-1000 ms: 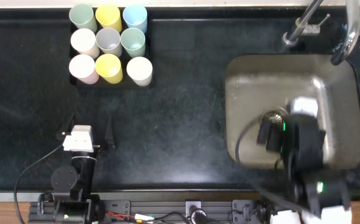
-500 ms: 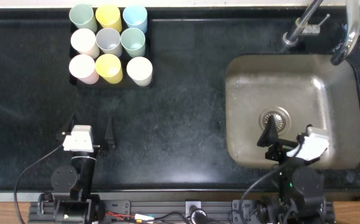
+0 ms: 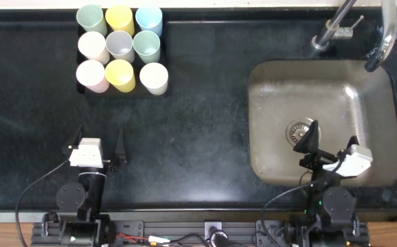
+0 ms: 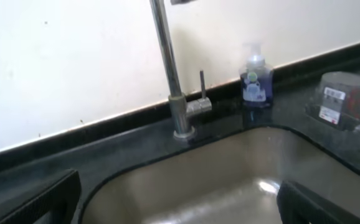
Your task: Store Cups
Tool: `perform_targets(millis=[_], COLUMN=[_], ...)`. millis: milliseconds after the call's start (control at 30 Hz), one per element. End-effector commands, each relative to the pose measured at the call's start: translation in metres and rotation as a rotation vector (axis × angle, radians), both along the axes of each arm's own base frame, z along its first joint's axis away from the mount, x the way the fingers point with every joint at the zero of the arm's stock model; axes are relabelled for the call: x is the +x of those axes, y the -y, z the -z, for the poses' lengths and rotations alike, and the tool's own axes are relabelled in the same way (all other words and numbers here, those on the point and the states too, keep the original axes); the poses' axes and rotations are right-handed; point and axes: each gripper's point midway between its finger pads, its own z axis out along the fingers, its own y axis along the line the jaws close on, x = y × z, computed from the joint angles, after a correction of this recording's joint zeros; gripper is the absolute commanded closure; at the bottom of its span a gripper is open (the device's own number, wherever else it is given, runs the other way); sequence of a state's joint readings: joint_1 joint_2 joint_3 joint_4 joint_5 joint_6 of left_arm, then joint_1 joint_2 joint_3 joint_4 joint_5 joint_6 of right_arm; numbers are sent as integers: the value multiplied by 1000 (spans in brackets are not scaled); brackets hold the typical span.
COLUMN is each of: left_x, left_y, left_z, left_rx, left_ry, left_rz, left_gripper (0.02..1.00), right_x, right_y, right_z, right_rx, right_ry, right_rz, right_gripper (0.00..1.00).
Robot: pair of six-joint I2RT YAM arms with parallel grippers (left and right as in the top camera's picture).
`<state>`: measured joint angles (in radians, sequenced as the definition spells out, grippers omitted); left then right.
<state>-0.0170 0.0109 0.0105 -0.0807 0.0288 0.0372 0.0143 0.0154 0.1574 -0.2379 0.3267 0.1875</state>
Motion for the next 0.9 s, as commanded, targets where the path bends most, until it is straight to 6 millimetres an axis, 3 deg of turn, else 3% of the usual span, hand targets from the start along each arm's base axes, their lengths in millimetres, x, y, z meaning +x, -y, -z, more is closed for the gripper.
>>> perform_targets(millis=[33,67,900], left_x=[0,0,0], left_y=[-3,-3,-3], left_z=[0,0,0], left_rx=[22,22,22], left_ry=[4,4,4], left_rz=[-10,-10,-10], left_gripper=[18,18,18], right_x=[6,8,10], right_y=[1,1,1], right_z=[20,28,25], right_rx=[7,7,6], right_ry=[11,-1,41], right_rz=[8,8,8], right_gripper=[5,5,5])
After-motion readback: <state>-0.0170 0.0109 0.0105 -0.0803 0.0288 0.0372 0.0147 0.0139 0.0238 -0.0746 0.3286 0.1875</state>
